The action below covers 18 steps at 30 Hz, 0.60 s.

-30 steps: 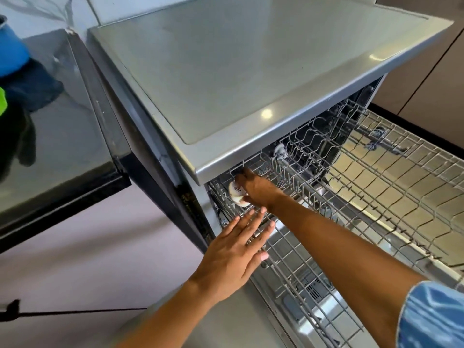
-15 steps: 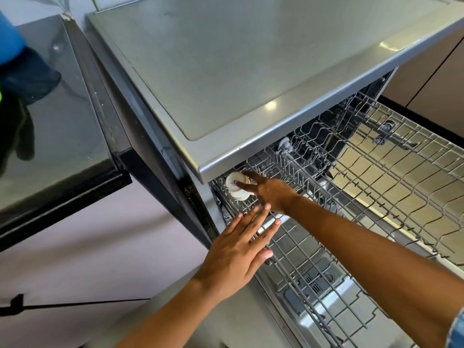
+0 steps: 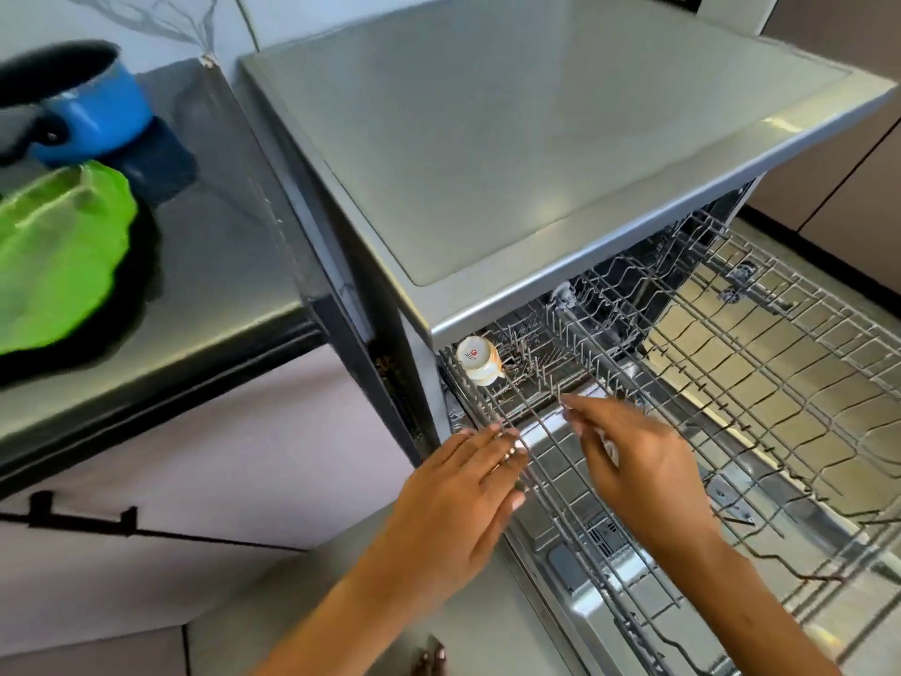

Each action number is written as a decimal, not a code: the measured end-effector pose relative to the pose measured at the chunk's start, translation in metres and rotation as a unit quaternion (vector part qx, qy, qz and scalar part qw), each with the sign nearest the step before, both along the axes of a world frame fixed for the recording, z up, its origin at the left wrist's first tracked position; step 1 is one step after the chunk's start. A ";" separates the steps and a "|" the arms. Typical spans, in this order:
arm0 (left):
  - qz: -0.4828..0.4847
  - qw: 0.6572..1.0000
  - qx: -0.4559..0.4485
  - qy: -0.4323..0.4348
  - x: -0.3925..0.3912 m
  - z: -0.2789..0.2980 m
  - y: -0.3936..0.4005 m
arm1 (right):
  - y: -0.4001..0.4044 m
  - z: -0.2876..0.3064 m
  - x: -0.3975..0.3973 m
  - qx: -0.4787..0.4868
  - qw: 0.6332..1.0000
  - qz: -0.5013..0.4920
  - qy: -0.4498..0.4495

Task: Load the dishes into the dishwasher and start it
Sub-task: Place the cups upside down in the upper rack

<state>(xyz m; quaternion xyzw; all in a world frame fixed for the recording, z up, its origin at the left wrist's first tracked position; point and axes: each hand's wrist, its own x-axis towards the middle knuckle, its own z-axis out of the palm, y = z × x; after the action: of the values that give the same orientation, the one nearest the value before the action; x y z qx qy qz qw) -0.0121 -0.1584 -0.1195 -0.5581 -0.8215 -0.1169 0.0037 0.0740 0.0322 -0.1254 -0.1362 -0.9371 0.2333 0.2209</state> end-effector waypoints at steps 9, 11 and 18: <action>0.230 0.970 0.051 0.055 0.025 0.183 -0.178 | -0.166 0.181 -0.026 -0.088 0.985 0.107 0.105; 0.299 0.949 0.073 0.072 0.027 0.203 -0.221 | -0.205 0.209 -0.048 -0.125 0.974 0.145 0.123; 0.463 0.872 0.117 0.106 -0.025 0.230 -0.339 | -0.336 0.257 -0.152 -0.133 0.943 0.270 0.145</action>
<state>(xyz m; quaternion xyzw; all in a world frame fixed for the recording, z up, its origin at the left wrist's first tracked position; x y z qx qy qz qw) -0.0371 -0.4971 0.1109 -0.1188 -0.9607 -0.1372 0.2102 -0.0782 -0.3034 0.1316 0.1292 -0.8570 0.4237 0.2632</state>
